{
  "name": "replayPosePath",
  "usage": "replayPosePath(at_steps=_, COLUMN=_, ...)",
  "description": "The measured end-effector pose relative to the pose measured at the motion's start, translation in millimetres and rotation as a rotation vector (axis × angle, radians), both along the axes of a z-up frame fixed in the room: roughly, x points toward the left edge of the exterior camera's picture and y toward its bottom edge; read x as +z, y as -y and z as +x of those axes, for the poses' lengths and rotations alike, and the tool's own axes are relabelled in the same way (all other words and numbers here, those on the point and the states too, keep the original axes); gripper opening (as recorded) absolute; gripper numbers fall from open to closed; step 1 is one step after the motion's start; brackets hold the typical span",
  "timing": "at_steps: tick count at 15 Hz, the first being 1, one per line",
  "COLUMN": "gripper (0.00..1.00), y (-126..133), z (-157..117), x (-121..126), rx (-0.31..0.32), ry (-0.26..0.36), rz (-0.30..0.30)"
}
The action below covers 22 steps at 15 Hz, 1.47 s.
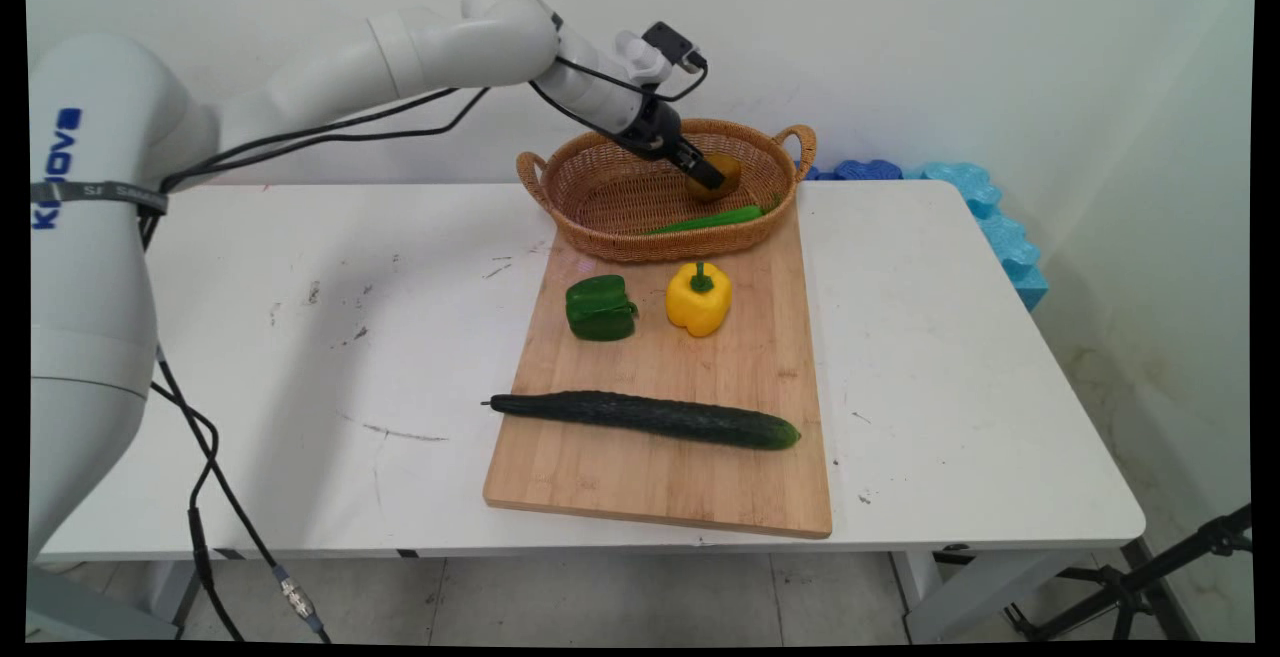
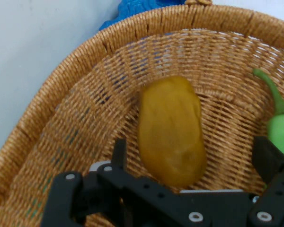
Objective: Pick up the potato from the vegetable basket, then place the picked object on the cutting board
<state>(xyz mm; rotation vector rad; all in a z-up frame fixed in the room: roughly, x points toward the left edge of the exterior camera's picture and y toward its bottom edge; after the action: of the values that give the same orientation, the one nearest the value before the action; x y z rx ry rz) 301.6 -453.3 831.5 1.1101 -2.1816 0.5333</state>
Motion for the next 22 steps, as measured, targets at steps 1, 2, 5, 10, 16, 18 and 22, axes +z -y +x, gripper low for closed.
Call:
replayPosePath(at_steps=1, gripper=1.00, y=4, z=-2, x=-4, rx=0.002, ry=0.000, rz=-0.002)
replayPosePath(at_steps=2, gripper=1.00, y=8, z=-4, x=-8, rx=0.004, ry=0.000, rz=-0.003)
replayPosePath(at_steps=5, gripper=1.00, y=15, z=-8, x=-16, rx=0.008, ry=0.001, rz=-0.007)
replayPosePath(at_steps=10, gripper=1.00, y=24, z=-14, x=-29, rx=0.006, ry=0.008, rz=-0.011)
replayPosePath(at_steps=16, gripper=0.00, y=26, z=-17, x=-32, rx=0.002, ry=0.016, rz=-0.019)
replayPosePath(at_steps=18, gripper=0.00, y=25, z=-18, x=-30, rx=-0.004, ry=0.015, rz=-0.026)
replayPosePath(at_steps=22, gripper=0.00, y=19, z=-19, x=-21, rx=-0.019, ry=0.013, rz=-0.045)
